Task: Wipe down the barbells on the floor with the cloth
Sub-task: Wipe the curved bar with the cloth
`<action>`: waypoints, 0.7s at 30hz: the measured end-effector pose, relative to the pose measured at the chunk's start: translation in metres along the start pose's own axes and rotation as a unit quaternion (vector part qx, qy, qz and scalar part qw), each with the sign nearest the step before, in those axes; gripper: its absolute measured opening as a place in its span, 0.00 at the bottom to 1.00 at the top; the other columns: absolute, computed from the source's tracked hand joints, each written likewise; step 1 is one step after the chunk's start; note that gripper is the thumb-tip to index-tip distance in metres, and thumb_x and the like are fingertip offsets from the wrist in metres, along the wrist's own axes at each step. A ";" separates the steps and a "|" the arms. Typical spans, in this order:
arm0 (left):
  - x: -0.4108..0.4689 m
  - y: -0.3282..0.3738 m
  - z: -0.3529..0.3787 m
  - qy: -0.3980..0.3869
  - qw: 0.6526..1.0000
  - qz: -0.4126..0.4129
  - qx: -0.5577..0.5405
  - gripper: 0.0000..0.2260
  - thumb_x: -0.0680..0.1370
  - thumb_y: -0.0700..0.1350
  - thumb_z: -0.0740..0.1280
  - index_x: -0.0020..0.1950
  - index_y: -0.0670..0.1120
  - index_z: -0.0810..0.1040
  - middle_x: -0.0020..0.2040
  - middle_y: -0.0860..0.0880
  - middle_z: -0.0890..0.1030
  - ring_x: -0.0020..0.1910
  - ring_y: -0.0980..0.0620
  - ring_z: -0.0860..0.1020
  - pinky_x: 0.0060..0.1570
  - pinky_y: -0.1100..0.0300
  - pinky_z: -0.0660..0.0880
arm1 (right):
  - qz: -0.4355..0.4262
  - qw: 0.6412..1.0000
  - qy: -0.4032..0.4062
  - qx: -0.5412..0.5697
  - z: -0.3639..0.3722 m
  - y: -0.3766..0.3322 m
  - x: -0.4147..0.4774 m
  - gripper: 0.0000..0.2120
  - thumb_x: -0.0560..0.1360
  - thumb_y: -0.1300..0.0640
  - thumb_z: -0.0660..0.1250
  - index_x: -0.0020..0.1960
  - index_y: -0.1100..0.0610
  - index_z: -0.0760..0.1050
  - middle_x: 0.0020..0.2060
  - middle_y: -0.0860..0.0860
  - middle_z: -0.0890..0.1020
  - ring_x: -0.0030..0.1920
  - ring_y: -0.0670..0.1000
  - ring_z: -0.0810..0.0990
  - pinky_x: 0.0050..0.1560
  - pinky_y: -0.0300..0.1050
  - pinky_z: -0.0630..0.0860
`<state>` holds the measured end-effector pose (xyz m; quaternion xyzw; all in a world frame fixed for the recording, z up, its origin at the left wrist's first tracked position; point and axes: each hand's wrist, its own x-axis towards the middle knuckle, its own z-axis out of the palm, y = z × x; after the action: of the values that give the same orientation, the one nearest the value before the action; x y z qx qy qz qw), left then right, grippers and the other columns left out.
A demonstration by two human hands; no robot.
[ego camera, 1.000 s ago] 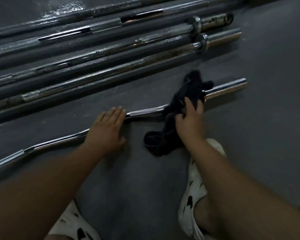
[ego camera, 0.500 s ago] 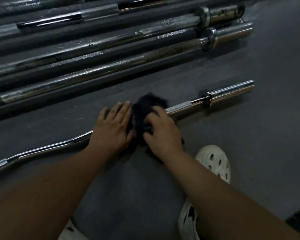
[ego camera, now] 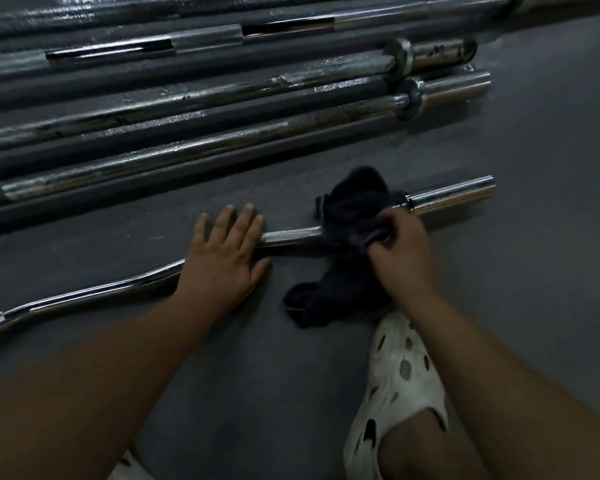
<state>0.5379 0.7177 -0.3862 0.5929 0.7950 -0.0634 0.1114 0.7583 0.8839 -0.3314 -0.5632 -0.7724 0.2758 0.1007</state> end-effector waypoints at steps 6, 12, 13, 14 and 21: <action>0.001 0.000 -0.002 -0.013 1.000 -0.001 -0.011 0.35 0.77 0.66 0.47 0.78 0.48 0.61 0.79 0.46 0.60 0.77 0.41 0.58 0.72 0.37 0.52 | 0.028 0.996 -0.056 -0.057 0.041 -0.062 -0.031 0.24 0.72 0.55 0.69 0.68 0.45 0.73 0.70 0.56 0.62 0.61 0.61 0.76 0.61 0.50 0.74; 0.000 -0.001 -0.002 -0.017 1.000 0.001 -0.019 0.36 0.76 0.67 0.49 0.79 0.49 0.59 0.80 0.47 0.57 0.78 0.43 0.55 0.72 0.38 0.52 | 0.007 0.992 -0.016 -0.125 -0.002 -0.011 0.018 0.22 0.68 0.50 0.66 0.61 0.54 0.79 0.74 0.57 0.67 0.66 0.64 0.73 0.66 0.53 0.72; 0.001 -0.002 -0.001 -0.018 1.000 0.004 -0.018 0.36 0.76 0.67 0.50 0.79 0.49 0.58 0.80 0.47 0.57 0.78 0.42 0.55 0.72 0.38 0.53 | 0.030 0.993 0.002 -0.114 0.013 -0.019 0.011 0.24 0.68 0.49 0.65 0.63 0.54 0.78 0.75 0.57 0.66 0.66 0.65 0.72 0.66 0.54 0.71; 0.002 -0.002 -0.002 -0.020 1.000 0.007 -0.019 0.36 0.75 0.67 0.50 0.79 0.48 0.58 0.80 0.46 0.56 0.78 0.42 0.55 0.72 0.38 0.53 | 0.042 0.993 -0.004 -0.111 0.033 -0.036 -0.003 0.24 0.69 0.49 0.65 0.64 0.52 0.77 0.76 0.55 0.65 0.65 0.65 0.72 0.64 0.53 0.71; 0.003 -0.005 -0.007 -0.041 0.998 0.011 -0.047 0.36 0.75 0.66 0.46 0.79 0.50 0.56 0.81 0.48 0.51 0.79 0.44 0.51 0.73 0.40 0.52 | -0.133 0.972 -0.152 -0.117 0.013 -0.034 0.000 0.20 0.70 0.57 0.69 0.62 0.48 0.78 0.66 0.51 0.73 0.62 0.59 0.76 0.59 0.50 0.75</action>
<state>0.5314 0.7203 -0.3806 0.5926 0.7853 -0.0486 0.1723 0.7245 0.8721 -0.3236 -0.4146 -0.8737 0.2500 -0.0483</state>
